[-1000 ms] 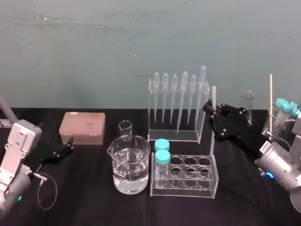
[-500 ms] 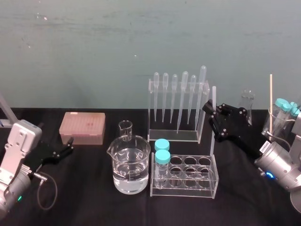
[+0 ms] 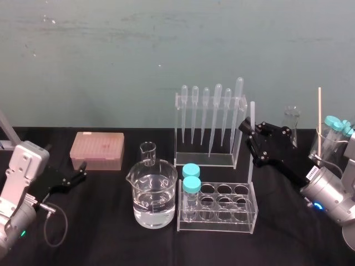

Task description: Pick up the stirring rod with one hand, then place it down.

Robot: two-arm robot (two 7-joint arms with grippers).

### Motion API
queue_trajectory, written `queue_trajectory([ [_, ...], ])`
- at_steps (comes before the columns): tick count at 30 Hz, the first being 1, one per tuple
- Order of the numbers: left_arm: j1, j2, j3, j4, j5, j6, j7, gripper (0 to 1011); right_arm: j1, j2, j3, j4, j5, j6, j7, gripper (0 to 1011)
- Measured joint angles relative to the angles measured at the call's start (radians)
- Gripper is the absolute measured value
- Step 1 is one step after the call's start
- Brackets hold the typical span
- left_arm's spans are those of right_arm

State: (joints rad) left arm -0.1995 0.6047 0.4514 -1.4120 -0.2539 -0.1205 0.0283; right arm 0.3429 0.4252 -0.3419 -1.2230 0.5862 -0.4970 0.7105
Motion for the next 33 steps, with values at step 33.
queue_trajectory([
  [33,0.000,0.000,0.000,0.000,0.000,0.000,0.000,1000,0.000,0.000,0.000,0.000,0.000,0.000,0.000,66],
])
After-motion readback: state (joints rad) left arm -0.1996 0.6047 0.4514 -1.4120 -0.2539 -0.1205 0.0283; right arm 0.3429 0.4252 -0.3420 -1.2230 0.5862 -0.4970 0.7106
